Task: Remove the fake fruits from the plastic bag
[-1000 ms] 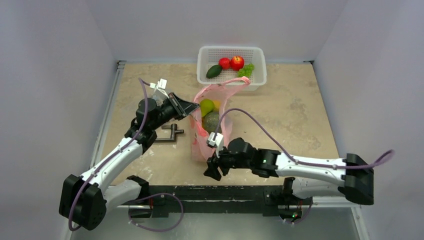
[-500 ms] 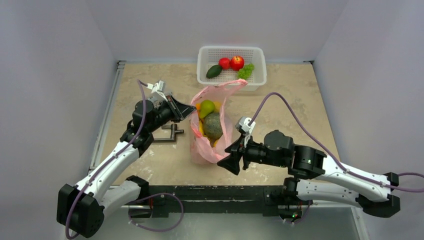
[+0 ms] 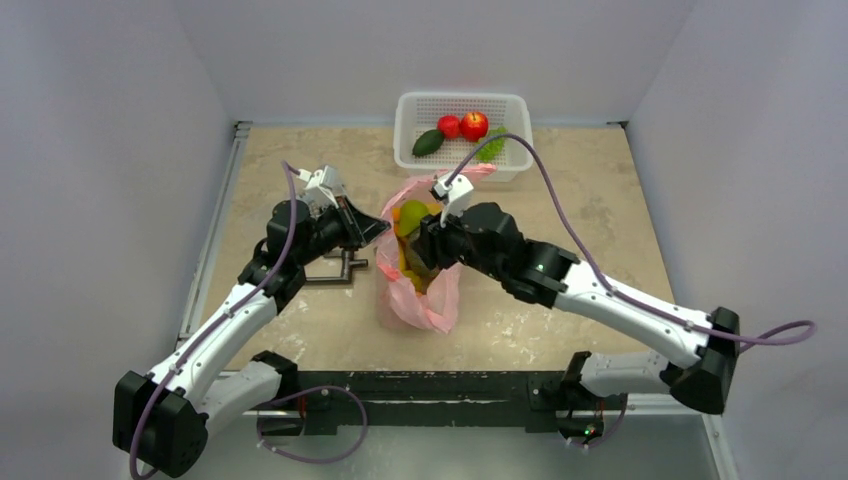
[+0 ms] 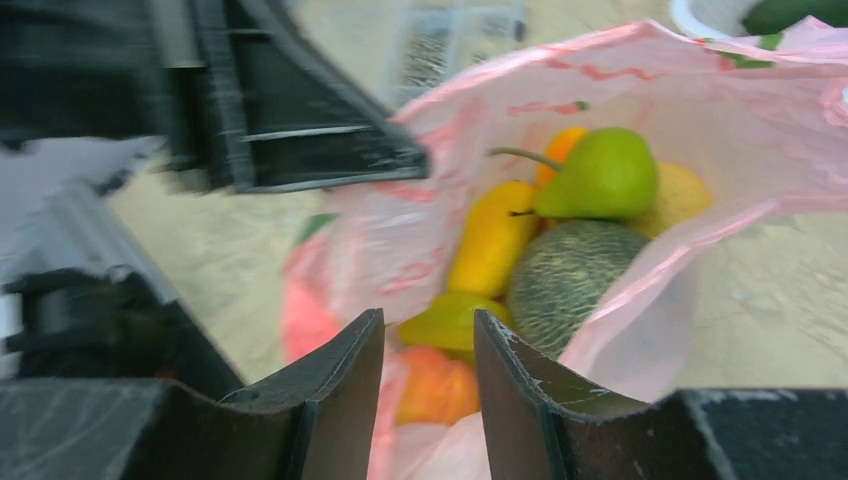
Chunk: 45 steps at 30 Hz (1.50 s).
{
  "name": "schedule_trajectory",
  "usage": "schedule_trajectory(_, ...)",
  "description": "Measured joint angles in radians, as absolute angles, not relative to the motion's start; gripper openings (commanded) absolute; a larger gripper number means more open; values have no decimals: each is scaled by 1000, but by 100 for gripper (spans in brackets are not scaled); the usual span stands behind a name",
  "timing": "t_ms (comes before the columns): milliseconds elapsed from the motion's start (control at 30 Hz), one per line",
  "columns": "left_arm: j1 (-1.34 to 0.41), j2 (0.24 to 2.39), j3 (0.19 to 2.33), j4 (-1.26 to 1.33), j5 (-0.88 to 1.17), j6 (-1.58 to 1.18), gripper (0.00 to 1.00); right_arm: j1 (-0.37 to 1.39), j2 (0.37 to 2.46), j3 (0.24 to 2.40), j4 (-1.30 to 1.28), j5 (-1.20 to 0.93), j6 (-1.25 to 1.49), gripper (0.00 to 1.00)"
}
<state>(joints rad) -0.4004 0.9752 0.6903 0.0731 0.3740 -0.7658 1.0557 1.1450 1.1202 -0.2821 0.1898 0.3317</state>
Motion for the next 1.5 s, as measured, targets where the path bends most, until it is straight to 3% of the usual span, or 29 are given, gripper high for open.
schedule_trajectory(467,-400,976,691,25,355,-766,0,947,1538,1122,-97,242,201,46)
schedule_trajectory(1200,-399,984,701,-79,320,-695,0,906,1815,1195,157,482,50,94)
schedule_trajectory(1367,-399,999,701,-93,317,-687,0,892,1895,1216,200,501,25,91)
schedule_trajectory(1500,-399,1002,701,-98,317,-686,0,877,1930,1243,228,505,-4,65)
